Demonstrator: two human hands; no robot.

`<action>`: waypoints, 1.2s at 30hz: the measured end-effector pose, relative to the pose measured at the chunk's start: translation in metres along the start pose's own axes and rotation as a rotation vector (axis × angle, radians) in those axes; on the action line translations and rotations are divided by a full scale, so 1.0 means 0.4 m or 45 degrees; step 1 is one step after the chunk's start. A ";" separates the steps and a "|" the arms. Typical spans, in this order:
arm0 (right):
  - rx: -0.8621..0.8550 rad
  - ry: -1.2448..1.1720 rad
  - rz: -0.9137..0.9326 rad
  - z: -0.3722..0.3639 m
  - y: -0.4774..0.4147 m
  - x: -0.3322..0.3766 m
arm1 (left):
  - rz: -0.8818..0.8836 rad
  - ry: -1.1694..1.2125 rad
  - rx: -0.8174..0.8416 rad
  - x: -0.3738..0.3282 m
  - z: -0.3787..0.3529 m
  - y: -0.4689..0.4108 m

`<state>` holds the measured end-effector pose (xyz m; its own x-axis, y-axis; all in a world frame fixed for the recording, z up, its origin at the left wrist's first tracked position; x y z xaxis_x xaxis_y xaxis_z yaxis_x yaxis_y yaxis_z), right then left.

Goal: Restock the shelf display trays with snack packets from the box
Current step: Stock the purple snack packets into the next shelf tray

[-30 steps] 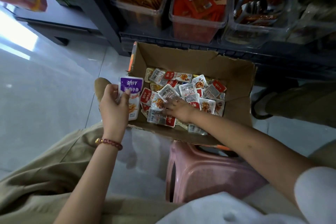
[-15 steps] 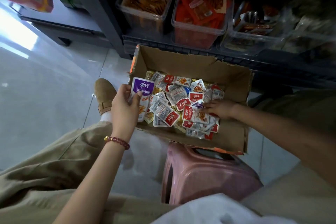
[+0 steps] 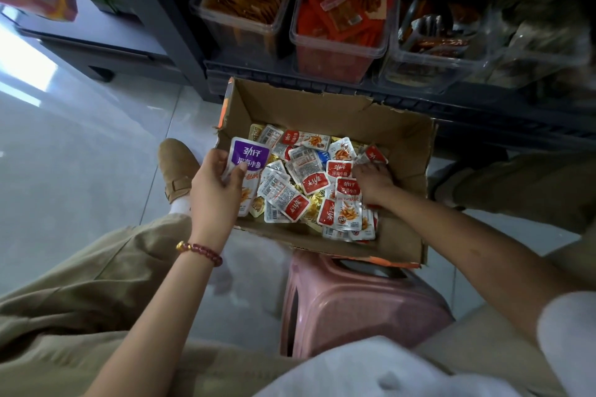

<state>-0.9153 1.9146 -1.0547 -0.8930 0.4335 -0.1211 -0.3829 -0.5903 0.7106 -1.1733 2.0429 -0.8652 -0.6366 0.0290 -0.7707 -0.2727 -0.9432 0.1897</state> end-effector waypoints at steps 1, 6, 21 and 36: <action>-0.007 0.006 0.006 -0.008 -0.003 -0.007 | -0.010 0.002 0.006 -0.001 -0.003 0.001; 0.002 0.092 0.071 -0.035 -0.010 -0.009 | -0.036 -0.003 0.025 0.000 -0.016 0.007; -0.171 -0.881 0.272 0.259 0.075 -0.057 | -0.220 0.048 0.006 -0.154 -0.038 -0.009; -0.314 -1.825 0.621 0.653 0.519 -0.180 | -0.375 0.715 0.413 -0.459 -0.155 0.035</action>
<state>-0.8686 1.9387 -0.7173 -0.0233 0.3563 0.9341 -0.2874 -0.8973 0.3351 -1.0157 2.0037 -0.7589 -0.0595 0.0105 -0.9982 -0.6326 -0.7739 0.0296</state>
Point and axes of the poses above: each hand's wrist, its own y-axis away from the middle knuckle, its own z-axis out of the back of the hand, x = y × z, the point moved 7 cm from there along -y, towards the middle knuckle, and after that the axes turned 7 degrees about -z, right-handed, at the moved point
